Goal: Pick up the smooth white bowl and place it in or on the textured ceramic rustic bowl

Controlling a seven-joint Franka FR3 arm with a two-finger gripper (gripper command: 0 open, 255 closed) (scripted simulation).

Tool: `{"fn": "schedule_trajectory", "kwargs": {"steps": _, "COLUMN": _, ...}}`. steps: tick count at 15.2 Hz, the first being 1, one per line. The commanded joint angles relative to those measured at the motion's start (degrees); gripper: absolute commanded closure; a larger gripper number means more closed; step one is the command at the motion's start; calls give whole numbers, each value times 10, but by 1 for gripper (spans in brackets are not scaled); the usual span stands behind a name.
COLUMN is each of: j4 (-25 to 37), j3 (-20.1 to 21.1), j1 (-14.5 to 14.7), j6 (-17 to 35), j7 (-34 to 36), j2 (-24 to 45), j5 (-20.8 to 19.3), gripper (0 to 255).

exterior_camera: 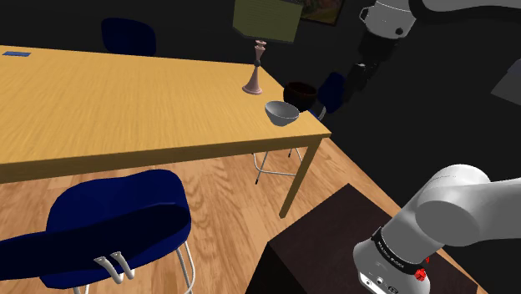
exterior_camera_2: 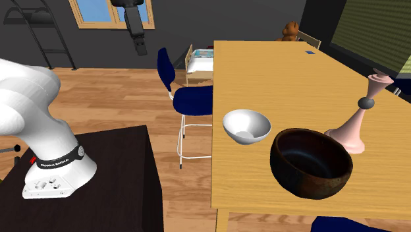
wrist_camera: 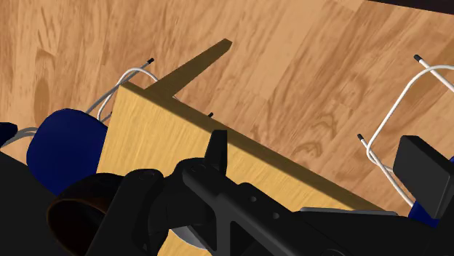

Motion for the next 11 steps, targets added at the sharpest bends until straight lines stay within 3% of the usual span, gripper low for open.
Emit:
{"fn": "schedule_trajectory", "kwargs": {"steps": 1, "j4": 0, "j3": 0, "j1": 0, "j6": 0, "j7": 0, "j2": 0, "j5": 0, "gripper": 0}}
{"fn": "schedule_trajectory", "kwargs": {"steps": 11, "j4": 39, "j3": 8, "j1": -15, "j6": 163, "j7": 21, "j2": 201, "j5": -25, "gripper": 0}}
